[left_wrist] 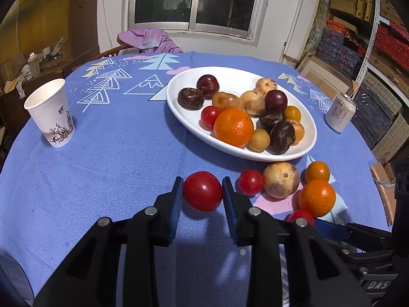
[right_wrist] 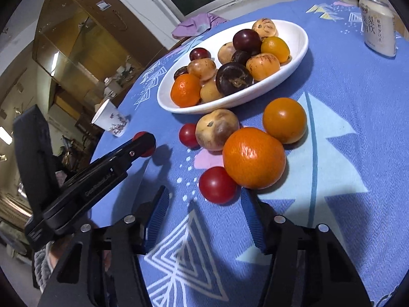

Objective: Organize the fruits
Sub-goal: 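Grasp the red tomato with the right tool while the left tool holds a tomato, then lower both tomatoes onto the white plate and open both tools, then withdraw both open tools back over the remaining fruits, then grasp the mandarin orange with the right tool while the left tool grasps the tan fruit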

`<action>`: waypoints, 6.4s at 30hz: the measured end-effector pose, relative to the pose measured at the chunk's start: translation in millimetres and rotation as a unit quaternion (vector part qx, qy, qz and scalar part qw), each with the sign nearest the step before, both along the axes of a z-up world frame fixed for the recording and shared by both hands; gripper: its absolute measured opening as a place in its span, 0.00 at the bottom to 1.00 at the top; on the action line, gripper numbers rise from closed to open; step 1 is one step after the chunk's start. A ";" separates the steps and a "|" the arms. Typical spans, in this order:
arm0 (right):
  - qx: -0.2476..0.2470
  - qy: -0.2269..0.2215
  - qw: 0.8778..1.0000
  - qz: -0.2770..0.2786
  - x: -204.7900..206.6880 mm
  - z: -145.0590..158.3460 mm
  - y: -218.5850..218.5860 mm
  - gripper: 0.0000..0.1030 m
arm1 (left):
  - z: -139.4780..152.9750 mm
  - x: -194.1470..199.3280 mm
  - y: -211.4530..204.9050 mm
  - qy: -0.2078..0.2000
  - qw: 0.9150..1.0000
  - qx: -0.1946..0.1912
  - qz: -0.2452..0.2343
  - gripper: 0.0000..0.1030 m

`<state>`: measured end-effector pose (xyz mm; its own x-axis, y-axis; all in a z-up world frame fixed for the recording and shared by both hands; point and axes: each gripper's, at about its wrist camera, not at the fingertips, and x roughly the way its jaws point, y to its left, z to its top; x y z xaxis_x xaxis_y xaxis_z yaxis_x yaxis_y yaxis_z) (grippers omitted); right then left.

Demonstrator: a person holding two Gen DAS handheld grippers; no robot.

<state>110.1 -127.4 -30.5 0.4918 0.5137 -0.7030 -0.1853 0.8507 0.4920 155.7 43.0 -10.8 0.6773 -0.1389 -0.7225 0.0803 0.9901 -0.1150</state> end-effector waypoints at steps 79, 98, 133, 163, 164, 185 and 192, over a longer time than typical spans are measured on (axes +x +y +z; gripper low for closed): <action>0.022 -0.116 0.993 -0.032 69.4 85.5 -73.9 0.30 | 12.3 -0.3 -22.1 -0.042 0.997 0.056 -0.042 0.28; -0.050 -0.103 0.993 0.016 135.4 59.3 -0.2 0.34 | 17.7 117.7 -10.2 -0.043 0.999 0.012 0.028 0.29; -0.016 -0.128 0.991 -0.039 3.4 57.5 -78.3 0.78 | 21.5 -38.4 -48.8 -0.110 0.986 0.125 0.026 0.95; -0.157 -0.130 0.975 0.088 -10.8 21.2 0.5 0.65 | 7.7 -10.2 -15.9 -0.072 0.987 0.128 0.070 0.96; -0.165 -0.132 0.973 0.092 -11.1 18.6 4.5 0.64 | 8.0 -10.5 -16.3 -0.074 0.986 0.130 0.070 0.96; -0.091 -0.126 0.988 0.005 4.1 45.1 -53.8 0.47 | 2.4 -11.6 -29.8 -0.039 0.999 0.024 -0.027 0.72; -0.071 -0.137 0.988 -0.007 3.8 55.0 -66.3 0.47 | -4.2 -6.7 -59.7 -0.032 0.997 0.016 -0.073 0.57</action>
